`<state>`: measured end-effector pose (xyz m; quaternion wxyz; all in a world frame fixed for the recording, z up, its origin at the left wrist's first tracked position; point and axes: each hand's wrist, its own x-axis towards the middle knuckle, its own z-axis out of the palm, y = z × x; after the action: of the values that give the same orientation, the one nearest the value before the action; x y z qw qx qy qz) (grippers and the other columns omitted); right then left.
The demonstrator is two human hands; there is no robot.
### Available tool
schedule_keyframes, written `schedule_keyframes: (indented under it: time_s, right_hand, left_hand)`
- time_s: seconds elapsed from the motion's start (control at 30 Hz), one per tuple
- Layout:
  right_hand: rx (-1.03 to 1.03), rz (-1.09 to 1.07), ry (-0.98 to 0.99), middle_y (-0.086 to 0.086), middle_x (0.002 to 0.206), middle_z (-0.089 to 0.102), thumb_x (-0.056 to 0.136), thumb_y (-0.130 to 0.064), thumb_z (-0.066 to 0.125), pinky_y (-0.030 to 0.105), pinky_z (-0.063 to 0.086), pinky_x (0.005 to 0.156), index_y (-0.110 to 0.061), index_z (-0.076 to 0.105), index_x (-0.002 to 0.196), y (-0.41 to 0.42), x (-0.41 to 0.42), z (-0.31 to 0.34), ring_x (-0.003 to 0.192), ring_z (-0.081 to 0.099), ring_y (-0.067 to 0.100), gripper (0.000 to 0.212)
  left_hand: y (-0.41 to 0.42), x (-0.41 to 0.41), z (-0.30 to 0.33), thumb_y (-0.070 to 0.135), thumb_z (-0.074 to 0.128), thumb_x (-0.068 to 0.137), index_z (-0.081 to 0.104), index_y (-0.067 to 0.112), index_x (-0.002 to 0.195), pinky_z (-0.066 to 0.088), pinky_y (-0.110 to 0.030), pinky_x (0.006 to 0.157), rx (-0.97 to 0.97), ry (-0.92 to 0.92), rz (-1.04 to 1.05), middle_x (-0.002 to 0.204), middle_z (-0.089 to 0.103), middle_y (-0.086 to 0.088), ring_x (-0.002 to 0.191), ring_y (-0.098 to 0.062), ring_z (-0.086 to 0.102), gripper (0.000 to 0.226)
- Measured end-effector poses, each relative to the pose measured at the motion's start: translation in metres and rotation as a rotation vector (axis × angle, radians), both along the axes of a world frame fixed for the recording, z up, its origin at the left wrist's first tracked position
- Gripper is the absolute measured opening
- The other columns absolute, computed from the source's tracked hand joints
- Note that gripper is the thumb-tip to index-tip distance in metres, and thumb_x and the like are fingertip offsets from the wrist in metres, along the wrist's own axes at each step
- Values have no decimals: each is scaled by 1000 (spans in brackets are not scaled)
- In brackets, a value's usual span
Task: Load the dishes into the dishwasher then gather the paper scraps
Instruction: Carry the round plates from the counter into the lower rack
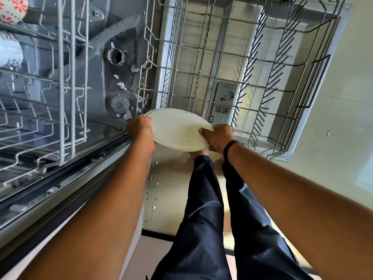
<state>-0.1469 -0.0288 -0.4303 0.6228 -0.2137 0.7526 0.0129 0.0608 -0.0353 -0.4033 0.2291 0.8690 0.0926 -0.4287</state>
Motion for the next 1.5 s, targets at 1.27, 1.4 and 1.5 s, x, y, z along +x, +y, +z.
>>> schedule_keyframes:
  time_s: [1.27, 1.4, 1.5]
  right_hand:
    - [-44, -81, -163, 8, 73, 57, 96, -15, 60, 29, 43, 51, -6, 64, 88, -22, -27, 160, 60, 55, 24, 12]
    - [-114, -55, -178, 6, 74, 60, 97, -17, 60, 27, 45, 51, -11, 65, 89, -31, -30, 243, 56, 58, 24, 10]
    - [-163, -34, -195, 6, 77, 61, 98, -19, 59, 25, 46, 50, -13, 65, 101, -36, -21, 304, 57, 58, 22, 9]
  left_hand:
    - [40, -39, 124, 35, 74, 80, 47, 8, 142, 51, -41, 95, -86, -56, -348, 131, 59, -12, 113, -30, 59, 73]
    - [42, -46, 197, 45, 70, 74, 47, 12, 144, 51, -50, 100, -152, 0, -372, 130, 58, -9, 118, -31, 59, 81]
    - [43, -47, 247, 38, 71, 83, 50, 16, 143, 52, -52, 100, -231, 15, -399, 135, 58, -10, 118, -32, 59, 67]
